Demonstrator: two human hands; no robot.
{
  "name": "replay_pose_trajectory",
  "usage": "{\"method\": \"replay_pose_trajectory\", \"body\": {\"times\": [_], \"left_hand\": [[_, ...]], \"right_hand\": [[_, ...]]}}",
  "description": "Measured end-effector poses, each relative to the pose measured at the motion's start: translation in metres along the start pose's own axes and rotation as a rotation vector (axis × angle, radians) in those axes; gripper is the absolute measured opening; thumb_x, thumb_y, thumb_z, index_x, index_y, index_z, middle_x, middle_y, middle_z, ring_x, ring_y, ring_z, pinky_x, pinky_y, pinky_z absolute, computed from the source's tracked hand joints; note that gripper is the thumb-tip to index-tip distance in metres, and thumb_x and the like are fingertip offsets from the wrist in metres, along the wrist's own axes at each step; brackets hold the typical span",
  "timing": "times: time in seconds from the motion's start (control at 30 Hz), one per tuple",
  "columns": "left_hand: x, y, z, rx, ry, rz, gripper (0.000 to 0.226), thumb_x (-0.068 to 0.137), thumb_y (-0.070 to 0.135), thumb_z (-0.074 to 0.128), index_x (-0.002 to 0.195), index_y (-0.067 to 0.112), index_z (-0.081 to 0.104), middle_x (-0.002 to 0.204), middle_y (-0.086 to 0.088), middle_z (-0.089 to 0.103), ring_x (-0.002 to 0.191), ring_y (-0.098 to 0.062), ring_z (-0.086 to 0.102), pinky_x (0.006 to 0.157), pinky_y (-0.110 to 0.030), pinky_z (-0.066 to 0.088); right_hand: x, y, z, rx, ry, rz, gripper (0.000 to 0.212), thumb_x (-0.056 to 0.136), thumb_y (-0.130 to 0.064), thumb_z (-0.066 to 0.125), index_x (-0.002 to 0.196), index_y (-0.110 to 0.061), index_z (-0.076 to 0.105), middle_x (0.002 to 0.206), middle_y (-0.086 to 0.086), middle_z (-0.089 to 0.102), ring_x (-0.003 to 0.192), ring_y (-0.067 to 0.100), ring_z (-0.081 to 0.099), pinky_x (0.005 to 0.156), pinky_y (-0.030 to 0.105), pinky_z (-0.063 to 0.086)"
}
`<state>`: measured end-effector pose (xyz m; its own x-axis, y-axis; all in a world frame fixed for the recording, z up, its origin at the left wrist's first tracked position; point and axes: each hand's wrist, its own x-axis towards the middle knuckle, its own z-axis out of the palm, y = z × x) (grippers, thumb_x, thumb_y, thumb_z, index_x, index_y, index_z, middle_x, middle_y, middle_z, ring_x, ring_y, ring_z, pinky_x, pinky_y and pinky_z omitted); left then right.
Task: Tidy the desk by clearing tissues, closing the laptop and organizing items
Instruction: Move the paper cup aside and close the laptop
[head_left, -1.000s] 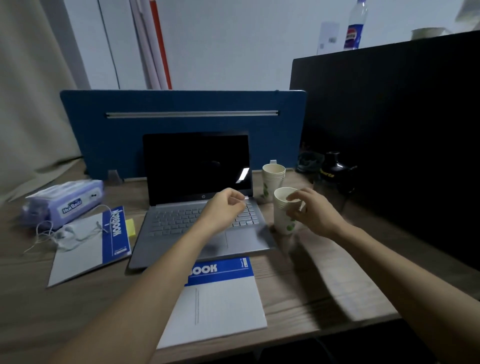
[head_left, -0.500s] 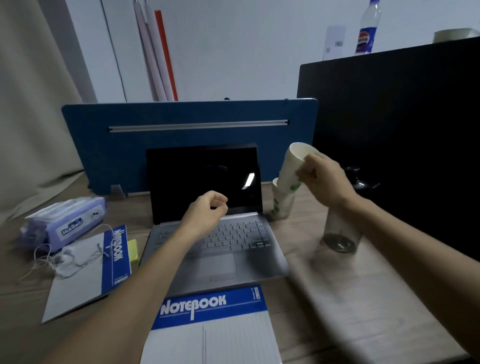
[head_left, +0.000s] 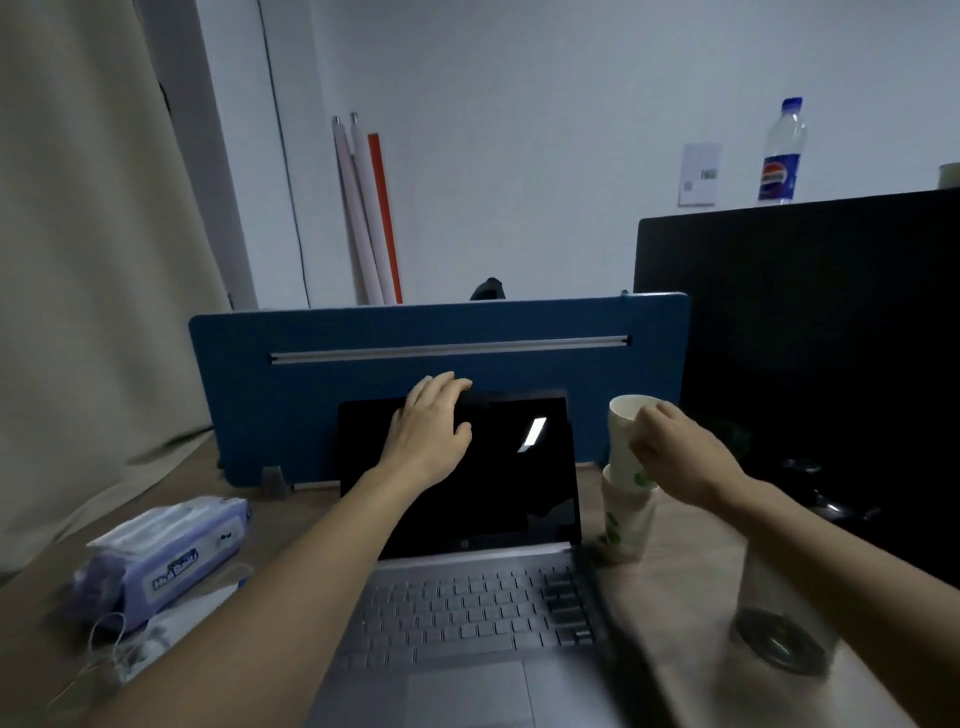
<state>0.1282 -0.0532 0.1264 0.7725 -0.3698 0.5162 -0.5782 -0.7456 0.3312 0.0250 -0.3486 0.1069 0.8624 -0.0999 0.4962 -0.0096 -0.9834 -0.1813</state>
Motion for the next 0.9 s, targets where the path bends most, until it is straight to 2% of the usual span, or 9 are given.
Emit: {"method": "replay_pose_trajectory", "body": {"times": [0.07,0.17,0.27,0.33,0.43,0.57,0.7,0.9], "left_hand": [[0.015,-0.001,-0.002,0.063,-0.021,-0.007,0.058,0.096,0.028,0.052,0.150,0.026,0.029,0.162,0.003,0.021,0.150,-0.019,0.008,0.119,-0.046,0.019],[0.032,-0.006,-0.001,0.171,-0.135,-0.068,0.063,0.099,0.039,0.045,0.154,0.023,0.020,0.163,0.001,0.018,0.151,-0.024,0.005,0.122,-0.047,0.008],[0.038,-0.012,0.005,0.233,-0.274,-0.147,0.063,0.100,0.048,0.037,0.154,0.021,0.019,0.161,-0.001,0.024,0.150,-0.028,0.008,0.121,-0.053,0.000],[0.037,-0.015,0.009,0.253,-0.290,-0.155,0.062,0.099,0.051,0.035,0.153,0.021,0.024,0.158,-0.003,0.029,0.148,-0.029,0.017,0.120,-0.055,-0.001],[0.035,-0.014,0.008,0.265,-0.221,-0.137,0.057,0.098,0.052,0.036,0.146,0.022,0.035,0.148,-0.006,0.039,0.140,-0.028,0.032,0.120,-0.054,0.002],[0.031,-0.014,0.001,0.253,-0.193,-0.109,0.053,0.096,0.053,0.039,0.141,0.024,0.042,0.141,-0.007,0.045,0.133,-0.029,0.039,0.120,-0.049,0.014],[0.021,-0.010,-0.008,0.218,-0.156,-0.076,0.051,0.094,0.054,0.042,0.135,0.025,0.046,0.135,-0.004,0.049,0.125,-0.027,0.042,0.108,-0.043,0.032],[-0.014,0.000,-0.014,0.256,-0.045,-0.003,0.044,0.094,0.054,0.043,0.128,0.027,0.046,0.128,0.002,0.052,0.118,-0.024,0.045,0.105,-0.041,0.033]], "right_hand": [[-0.002,0.000,0.001,0.005,0.013,-0.048,0.015,0.093,-0.022,0.054,0.088,-0.011,0.044,0.096,0.005,0.048,0.069,0.023,0.052,0.058,0.046,0.052],[-0.004,-0.002,0.004,-0.025,0.010,-0.085,0.014,0.093,-0.022,0.054,0.088,-0.014,0.044,0.096,0.003,0.048,0.069,0.022,0.052,0.058,0.046,0.051],[-0.002,-0.002,0.007,-0.062,-0.003,-0.064,0.013,0.092,-0.024,0.053,0.090,-0.015,0.045,0.098,0.001,0.047,0.070,0.022,0.052,0.057,0.046,0.050],[0.001,-0.001,0.008,-0.071,-0.006,-0.030,0.014,0.092,-0.024,0.053,0.092,-0.014,0.043,0.099,0.000,0.046,0.071,0.022,0.052,0.058,0.046,0.051],[0.006,0.002,0.010,-0.072,-0.012,0.004,0.016,0.093,-0.025,0.053,0.092,-0.013,0.043,0.100,0.001,0.047,0.072,0.023,0.053,0.060,0.046,0.052],[0.012,0.004,0.013,-0.080,-0.016,0.006,0.017,0.093,-0.028,0.053,0.093,-0.014,0.043,0.101,0.002,0.048,0.073,0.023,0.053,0.060,0.044,0.053],[0.017,0.007,0.018,-0.081,-0.023,0.001,0.016,0.095,-0.029,0.052,0.094,-0.014,0.046,0.102,0.004,0.050,0.074,0.022,0.052,0.061,0.041,0.051],[0.009,0.006,0.031,-0.074,-0.077,0.010,0.015,0.096,-0.026,0.052,0.098,-0.011,0.048,0.106,0.006,0.051,0.082,0.022,0.053,0.069,0.040,0.052]]}}
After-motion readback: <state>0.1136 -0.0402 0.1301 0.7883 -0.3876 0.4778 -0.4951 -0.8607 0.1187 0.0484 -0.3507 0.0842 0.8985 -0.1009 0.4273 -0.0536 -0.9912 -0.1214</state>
